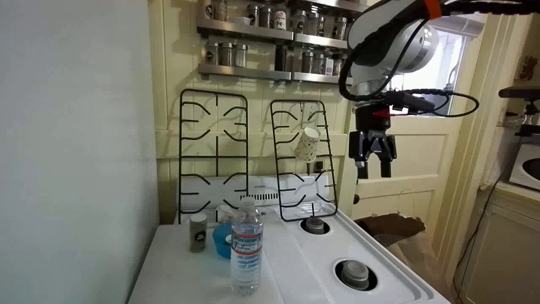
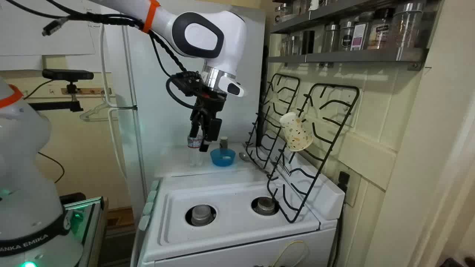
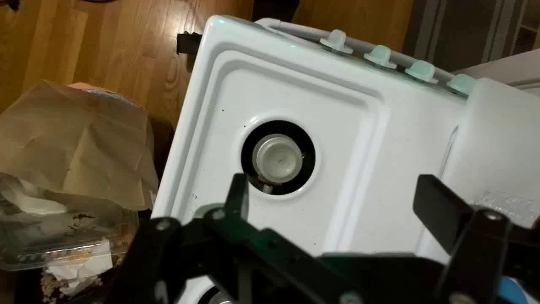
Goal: Move the spice bottle to the right
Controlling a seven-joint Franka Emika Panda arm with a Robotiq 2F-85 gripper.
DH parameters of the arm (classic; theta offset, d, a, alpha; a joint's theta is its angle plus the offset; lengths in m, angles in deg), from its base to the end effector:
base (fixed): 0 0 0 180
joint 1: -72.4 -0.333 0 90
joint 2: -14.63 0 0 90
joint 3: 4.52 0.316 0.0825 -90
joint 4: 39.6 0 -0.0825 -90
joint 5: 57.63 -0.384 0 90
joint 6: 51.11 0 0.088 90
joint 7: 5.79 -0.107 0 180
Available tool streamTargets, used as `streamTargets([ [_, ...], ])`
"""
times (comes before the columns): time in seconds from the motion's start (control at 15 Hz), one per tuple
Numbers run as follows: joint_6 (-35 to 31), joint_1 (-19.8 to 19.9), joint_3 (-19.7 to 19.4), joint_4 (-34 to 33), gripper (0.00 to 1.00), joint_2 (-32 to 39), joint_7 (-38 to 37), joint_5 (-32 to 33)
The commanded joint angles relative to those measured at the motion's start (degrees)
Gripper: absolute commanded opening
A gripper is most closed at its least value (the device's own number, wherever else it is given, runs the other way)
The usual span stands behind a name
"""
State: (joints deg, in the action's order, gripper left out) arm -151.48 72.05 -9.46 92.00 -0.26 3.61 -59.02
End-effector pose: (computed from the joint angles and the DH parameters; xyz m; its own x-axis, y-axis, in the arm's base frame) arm 0.4318 -0.0335 0.4329 0.9581 0.0914 -0.2714 0.0695 -0.9936 -0.0893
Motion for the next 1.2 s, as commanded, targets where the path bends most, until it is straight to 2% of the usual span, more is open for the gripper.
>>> streamTargets([
  [0.0, 0.1, 0.6, 0.6, -0.1, 1.00, 0.0, 0.1, -0.1],
  [0.07, 0.1, 0.6, 0.6, -0.1, 1.00, 0.0, 0.1, -0.1],
  [0.2, -5.2, -0.7, 1.4, -0.8, 1.00, 1.5, -3.5, -7.6],
  [0.47, -20.0, -3.9, 6.0, -3.3, 1.00, 6.5, -8.9, -18.0],
  [0.67, -29.4, -6.3, 9.7, -5.4, 1.00, 11.6, -10.8, -19.7],
  [0.8, -32.5, -7.7, 11.6, -7.3, 1.00, 14.9, -10.9, -21.0],
  [1.13, -31.6, -9.1, 14.4, -14.5, 1.00, 23.5, -11.9, -17.7],
])
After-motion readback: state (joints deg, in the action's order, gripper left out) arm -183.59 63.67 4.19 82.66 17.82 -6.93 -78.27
